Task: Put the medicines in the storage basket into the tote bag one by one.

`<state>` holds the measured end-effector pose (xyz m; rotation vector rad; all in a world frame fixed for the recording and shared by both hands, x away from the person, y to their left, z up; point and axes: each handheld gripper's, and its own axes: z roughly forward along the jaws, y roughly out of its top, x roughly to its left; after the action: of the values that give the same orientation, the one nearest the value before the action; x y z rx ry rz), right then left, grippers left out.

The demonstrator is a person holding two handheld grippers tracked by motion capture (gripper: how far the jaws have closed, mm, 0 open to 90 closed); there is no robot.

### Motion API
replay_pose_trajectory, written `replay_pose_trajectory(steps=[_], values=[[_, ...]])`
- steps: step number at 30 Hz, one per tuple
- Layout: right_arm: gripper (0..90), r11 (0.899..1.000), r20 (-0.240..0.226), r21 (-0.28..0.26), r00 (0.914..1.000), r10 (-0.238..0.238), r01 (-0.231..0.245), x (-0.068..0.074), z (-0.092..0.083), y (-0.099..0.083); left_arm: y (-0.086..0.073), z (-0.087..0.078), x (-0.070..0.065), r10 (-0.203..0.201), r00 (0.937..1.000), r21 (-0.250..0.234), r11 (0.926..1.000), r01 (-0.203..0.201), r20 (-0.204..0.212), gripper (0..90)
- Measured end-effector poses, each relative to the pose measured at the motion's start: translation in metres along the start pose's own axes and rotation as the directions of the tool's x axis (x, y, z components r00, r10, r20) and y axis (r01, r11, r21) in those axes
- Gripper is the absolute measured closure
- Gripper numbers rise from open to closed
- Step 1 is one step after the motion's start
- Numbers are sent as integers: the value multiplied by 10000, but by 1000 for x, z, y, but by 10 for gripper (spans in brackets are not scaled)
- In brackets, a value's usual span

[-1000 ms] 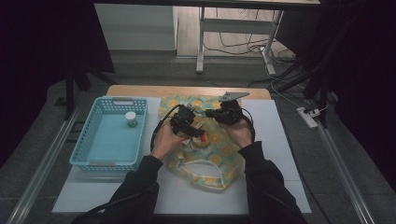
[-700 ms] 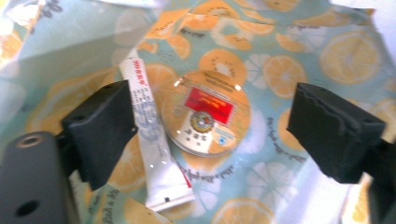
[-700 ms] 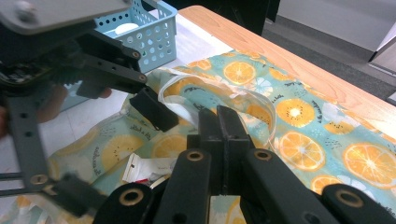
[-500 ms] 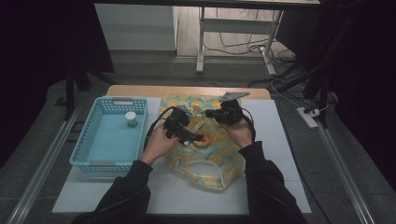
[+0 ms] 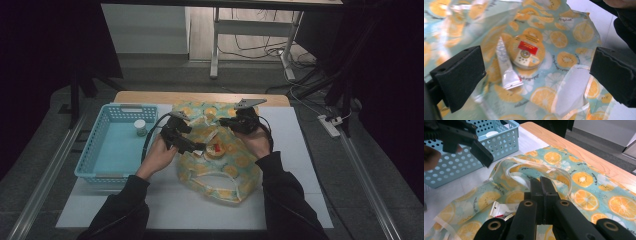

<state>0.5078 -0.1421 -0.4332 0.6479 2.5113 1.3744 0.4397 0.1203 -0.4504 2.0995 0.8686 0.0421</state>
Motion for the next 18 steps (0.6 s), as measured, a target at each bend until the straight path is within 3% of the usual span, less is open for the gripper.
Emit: replay_pose_trajectory(steps=[7, 15, 18], values=[[900, 10000, 11, 8, 10000, 23, -23, 0, 0, 0, -7, -22, 10, -57, 9996, -136, 9999, 53, -278, 0], [900, 10000, 31, 52, 10000, 24, -24, 0, 1, -1, -13, -48, 19, 141, 9918, -190, 9997, -167, -1273, 0], [900, 10000, 1, 51, 10000, 36, -36, 0, 1, -1, -17, -59, 27, -136, 9879, -302, 9995, 90, -1544, 0]])
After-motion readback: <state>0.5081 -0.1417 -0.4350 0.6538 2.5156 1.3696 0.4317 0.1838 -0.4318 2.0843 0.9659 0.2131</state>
